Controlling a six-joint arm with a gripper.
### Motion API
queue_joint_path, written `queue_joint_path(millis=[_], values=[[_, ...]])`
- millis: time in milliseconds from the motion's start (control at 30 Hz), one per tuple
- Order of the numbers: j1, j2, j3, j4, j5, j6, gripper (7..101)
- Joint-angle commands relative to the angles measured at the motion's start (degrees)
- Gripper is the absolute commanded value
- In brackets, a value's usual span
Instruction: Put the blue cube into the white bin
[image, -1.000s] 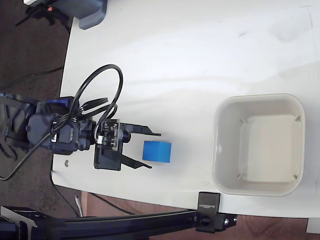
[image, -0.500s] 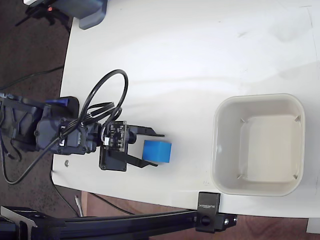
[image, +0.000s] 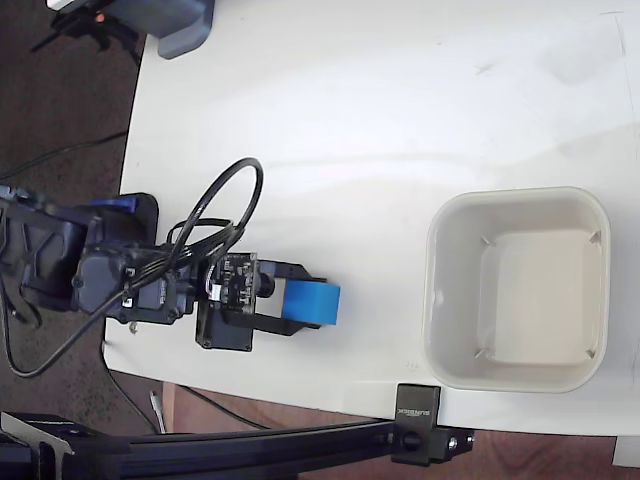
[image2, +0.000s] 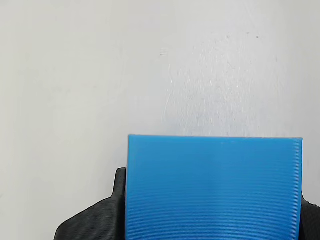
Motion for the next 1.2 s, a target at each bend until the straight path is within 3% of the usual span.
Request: queue_joint_path(millis=[33, 333, 633, 733, 1067, 1200], values=[[-3.52, 4.31, -9.49, 4.39, 1.85, 1.67, 43.5], [-11.34, -14.41, -51.94, 23.29, 6.50, 2.64, 46.8], [-8.88, -45.09, -95.89, 33.40, 2.37, 0.35, 47.0], [-7.12, -48.69, -97.65, 29.79, 0.35, 0.97, 46.5], [-4.39, -52.38, -97.56, 27.77, -2.11, 0.35, 51.9], [-4.48, -52.91, -97.56, 27.16, -1.76, 0.70, 64.0]])
